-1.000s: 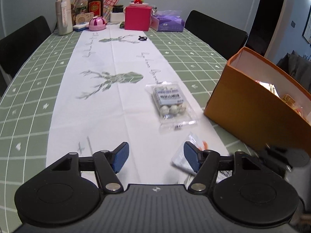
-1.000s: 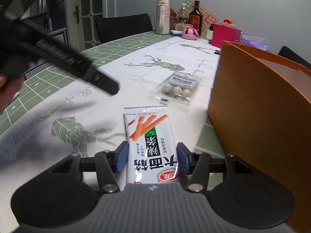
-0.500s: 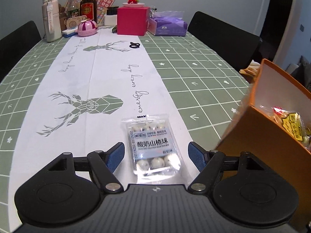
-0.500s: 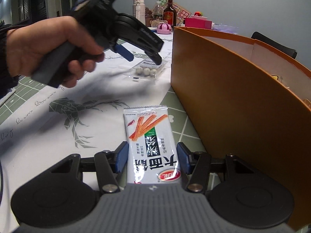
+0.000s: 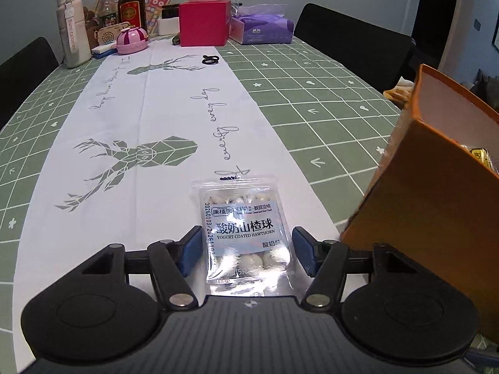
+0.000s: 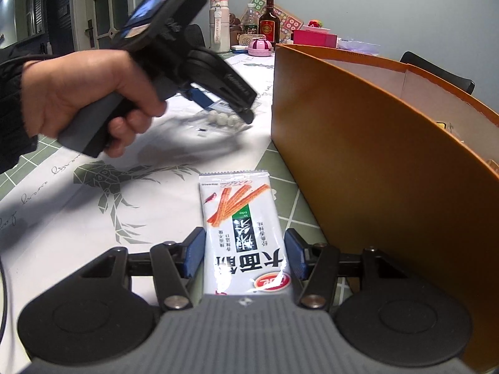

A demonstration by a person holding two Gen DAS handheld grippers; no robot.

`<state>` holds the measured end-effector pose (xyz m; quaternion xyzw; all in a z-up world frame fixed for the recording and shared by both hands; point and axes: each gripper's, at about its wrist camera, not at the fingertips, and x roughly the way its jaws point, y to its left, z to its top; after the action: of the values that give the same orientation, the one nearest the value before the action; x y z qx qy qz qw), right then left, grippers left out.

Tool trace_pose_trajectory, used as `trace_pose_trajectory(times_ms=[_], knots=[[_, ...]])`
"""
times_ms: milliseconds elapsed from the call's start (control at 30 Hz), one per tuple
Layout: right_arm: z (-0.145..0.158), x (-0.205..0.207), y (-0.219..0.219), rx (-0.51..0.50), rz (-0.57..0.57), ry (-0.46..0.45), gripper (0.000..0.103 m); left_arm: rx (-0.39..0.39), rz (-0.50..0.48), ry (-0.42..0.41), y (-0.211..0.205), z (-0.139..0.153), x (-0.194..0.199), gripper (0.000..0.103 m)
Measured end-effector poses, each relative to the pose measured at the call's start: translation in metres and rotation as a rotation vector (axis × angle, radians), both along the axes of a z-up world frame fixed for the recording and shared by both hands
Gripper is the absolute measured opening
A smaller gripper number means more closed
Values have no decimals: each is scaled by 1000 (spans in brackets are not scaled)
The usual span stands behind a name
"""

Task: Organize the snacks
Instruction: 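Grasp the white breadstick pack with the right gripper while the left grasps the yogurt-ball pack, then lift both held packs and carry them over the orange box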

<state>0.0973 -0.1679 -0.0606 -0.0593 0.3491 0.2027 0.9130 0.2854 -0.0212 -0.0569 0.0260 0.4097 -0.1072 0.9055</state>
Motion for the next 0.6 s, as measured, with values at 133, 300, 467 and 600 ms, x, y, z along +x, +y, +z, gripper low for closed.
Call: trace_pose_trajectory(times_ms=[133,300,467,600], knots=[[0,-1,1,-1,-7,-2,55,-3,-46,6,10,0,-34,71],[1,-1,2,-3,-16,4,57,-19,-80,25,25,1,-85,71],[3,1,4,-13,-13,23,57,-31,-109,34,36,3,-135,71],[7,8,9,-35,-21,69,59,-3,-126,26,34,4,-157,76]])
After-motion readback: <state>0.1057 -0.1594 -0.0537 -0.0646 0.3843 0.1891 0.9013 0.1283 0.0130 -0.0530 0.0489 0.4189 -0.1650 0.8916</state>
